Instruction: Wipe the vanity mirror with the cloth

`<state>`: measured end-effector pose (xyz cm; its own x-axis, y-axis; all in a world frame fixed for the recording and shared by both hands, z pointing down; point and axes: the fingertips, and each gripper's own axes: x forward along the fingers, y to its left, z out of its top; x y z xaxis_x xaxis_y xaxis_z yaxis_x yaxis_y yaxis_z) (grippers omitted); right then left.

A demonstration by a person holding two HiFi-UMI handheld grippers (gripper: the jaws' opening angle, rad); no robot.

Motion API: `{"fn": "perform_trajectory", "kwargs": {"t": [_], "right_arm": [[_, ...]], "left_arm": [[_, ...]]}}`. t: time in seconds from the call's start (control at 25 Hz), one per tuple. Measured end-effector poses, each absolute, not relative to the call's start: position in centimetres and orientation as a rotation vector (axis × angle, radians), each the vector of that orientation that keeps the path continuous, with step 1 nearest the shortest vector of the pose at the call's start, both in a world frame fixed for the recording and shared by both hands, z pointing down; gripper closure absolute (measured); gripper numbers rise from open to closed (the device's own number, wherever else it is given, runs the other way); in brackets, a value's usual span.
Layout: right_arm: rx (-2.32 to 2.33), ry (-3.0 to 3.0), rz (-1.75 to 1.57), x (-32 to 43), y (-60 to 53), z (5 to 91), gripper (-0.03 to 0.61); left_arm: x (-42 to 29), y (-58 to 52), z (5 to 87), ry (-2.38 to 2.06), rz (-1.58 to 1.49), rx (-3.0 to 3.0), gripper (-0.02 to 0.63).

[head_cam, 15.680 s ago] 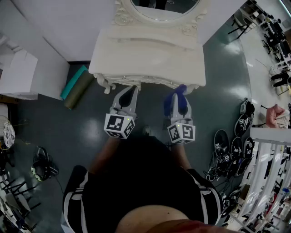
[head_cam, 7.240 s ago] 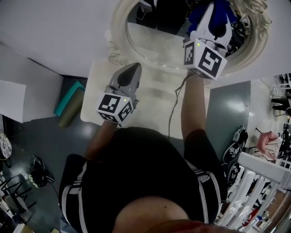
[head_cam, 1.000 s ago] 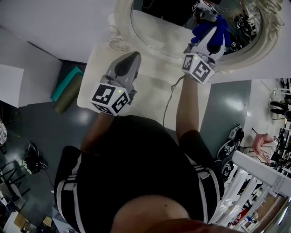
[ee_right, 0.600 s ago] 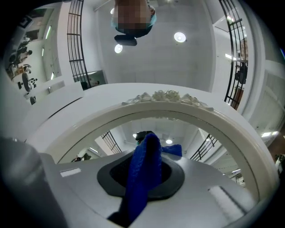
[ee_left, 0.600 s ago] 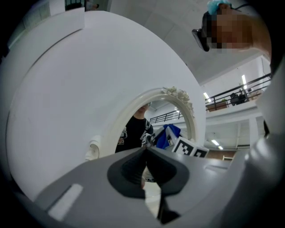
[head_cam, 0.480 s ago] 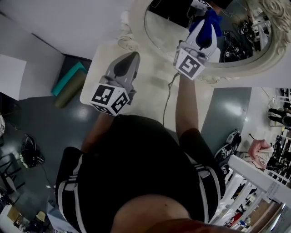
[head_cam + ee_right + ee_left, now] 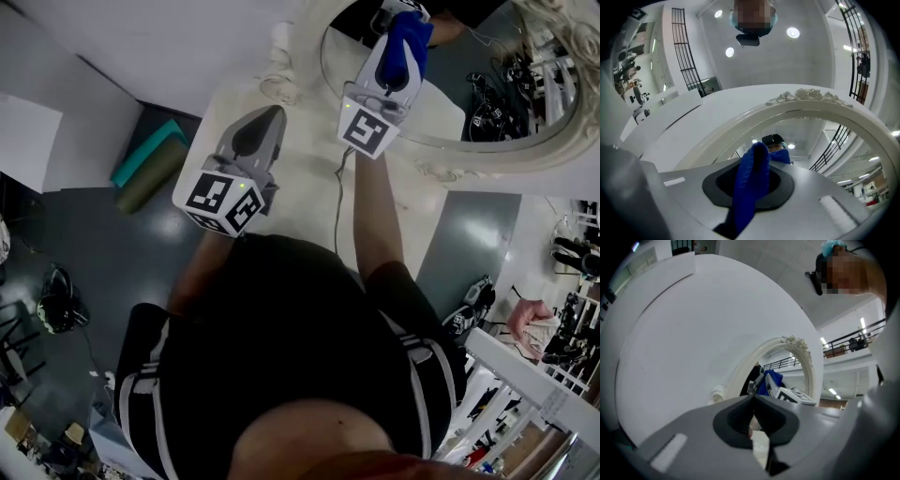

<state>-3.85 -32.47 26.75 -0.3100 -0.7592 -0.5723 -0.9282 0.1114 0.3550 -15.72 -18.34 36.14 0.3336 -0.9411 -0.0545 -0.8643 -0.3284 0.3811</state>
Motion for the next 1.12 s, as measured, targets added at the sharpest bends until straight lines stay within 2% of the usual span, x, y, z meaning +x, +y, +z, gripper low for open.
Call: {"fn": "perform_trajectory", "kwargs": {"t": [0.32,0.52,1.12], "right_arm": [[-1.61,2.185,0.759,-7.2,-32.7,29.1,0.537],[-1.539,2.245,0.731,-9.6,-32.8,30.1,0.537],[-1.384,2.286,0.424,-11.0,-33.3,32.1,0.537]], "left_arm": [[-18.4,-17.6,36.2,-1.673,-0.368,2.298,0.603],[-19.0,-17.3,36.2,-1.681,-0.363,2.288,0.603],[-20.7,-14.4,37.4,-1.765,-0.337,2.217,0.603]]}}
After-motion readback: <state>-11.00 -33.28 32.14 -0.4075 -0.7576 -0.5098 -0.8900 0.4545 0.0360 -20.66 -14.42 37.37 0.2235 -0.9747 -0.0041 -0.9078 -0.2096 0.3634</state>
